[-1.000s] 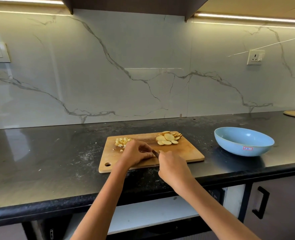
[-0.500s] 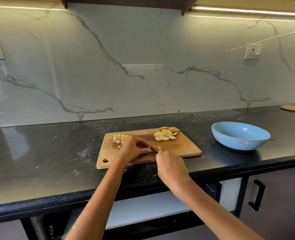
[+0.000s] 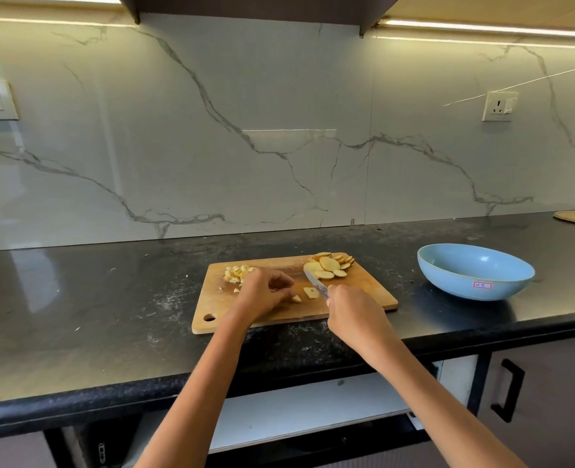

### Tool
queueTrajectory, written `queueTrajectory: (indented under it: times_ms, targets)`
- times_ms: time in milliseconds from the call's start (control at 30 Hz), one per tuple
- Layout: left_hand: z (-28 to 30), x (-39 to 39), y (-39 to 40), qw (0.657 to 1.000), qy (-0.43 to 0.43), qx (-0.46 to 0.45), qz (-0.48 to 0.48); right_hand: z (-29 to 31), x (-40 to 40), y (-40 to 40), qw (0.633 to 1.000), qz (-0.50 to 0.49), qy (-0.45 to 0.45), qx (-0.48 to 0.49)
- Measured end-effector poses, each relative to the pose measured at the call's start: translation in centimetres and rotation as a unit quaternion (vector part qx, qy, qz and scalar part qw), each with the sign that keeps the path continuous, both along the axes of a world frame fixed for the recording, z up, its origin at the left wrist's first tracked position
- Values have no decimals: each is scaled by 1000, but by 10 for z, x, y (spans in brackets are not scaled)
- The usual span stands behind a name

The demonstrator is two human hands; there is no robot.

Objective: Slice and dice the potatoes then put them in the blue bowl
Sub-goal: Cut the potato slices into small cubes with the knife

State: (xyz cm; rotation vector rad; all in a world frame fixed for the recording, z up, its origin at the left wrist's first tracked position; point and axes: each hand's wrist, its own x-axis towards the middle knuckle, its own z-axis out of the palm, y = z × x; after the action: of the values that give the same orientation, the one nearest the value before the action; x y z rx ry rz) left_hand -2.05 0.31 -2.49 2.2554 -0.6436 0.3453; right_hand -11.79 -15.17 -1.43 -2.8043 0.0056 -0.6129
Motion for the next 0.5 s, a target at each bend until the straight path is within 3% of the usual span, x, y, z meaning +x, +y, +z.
queueTrajectory:
  times_ms: [267, 500]
  targets:
    - [3, -1, -32, 984, -56, 121, -118, 2, 31, -22, 997, 17, -73, 26]
    - [6, 16, -26, 966, -129, 184, -126, 19, 79, -17, 986, 64, -134, 80]
